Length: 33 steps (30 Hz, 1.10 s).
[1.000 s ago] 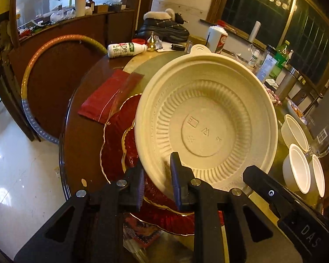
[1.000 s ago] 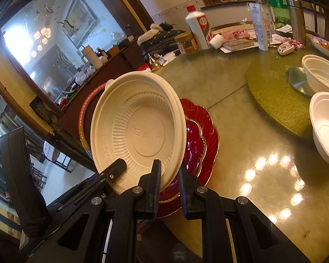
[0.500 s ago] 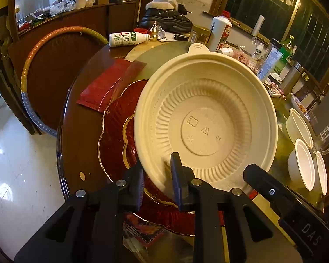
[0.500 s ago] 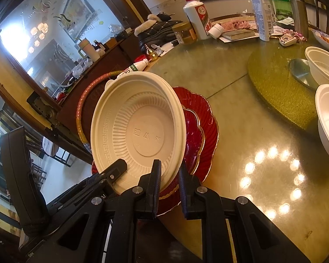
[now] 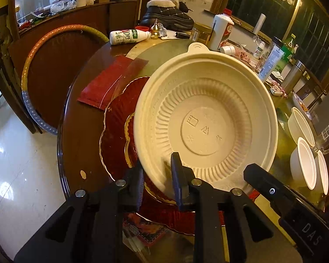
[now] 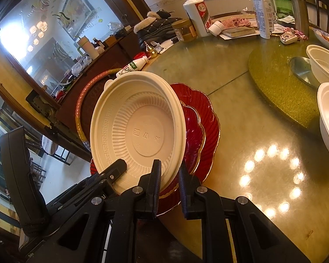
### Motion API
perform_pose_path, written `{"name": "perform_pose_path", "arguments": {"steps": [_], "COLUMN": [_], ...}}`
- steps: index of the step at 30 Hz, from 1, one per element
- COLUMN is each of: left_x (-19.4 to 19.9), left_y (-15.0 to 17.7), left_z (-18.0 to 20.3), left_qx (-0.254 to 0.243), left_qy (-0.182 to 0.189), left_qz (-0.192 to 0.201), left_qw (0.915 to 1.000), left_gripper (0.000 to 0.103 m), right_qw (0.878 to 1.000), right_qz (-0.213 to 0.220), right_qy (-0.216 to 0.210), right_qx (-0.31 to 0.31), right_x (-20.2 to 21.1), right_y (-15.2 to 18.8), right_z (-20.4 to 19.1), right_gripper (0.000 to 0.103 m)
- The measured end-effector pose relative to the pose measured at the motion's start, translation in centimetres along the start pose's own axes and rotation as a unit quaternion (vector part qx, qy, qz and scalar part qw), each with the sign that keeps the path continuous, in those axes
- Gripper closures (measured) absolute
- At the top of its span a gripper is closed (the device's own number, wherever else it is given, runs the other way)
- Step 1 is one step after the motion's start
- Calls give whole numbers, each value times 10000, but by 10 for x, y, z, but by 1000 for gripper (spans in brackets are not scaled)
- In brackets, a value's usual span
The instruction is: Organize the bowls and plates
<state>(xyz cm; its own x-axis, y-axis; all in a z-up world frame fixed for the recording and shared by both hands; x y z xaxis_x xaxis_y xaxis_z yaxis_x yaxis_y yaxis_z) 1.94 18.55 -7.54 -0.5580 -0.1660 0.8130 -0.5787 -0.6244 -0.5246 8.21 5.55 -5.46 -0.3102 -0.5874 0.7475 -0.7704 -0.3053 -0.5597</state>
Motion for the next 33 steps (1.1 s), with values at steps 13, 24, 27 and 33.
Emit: {"name": "perform_pose_path", "arguments": {"steps": [13,24,27,33], "left_x": [0,-1,-2,-1], "left_y": [0,-2,-3,-4], "left_z": [-1,-1,-2,-5], "left_qx": [30,53,111,261], "left_qy": [22,-13,-10,-12], "left_qz": [-35,-83,-83,-42], "left_qw": [10000,10000,9999,9997], "left_gripper": [82,82,82,82], "right_qw": [10000,10000,10000,9999], "right_qz": [15,2,-10,1], "right_qy": [-14,-23,-35,-48], "right_qx": [-48,-48,-48,-94], "right_x": [-2,-3,-4,-5], "right_y": [0,-2,-3,-3], "right_z": [3,3,3,5], "right_gripper": [88,88,86,83]}}
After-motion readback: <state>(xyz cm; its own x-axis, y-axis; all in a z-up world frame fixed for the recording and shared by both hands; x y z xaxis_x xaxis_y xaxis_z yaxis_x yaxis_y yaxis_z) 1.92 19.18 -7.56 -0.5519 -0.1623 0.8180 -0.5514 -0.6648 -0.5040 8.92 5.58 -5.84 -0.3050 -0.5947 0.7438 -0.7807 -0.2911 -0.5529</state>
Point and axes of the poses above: each gripper's, at about its wrist camera, not at the fingertips, and x roughly against the way its jaws point, z to its right, y to its underside, the point moved 2 cm from there along -x, roughly the way its jaws point, and after that the axes turned 9 degrees about x, right-handed, at the moved point
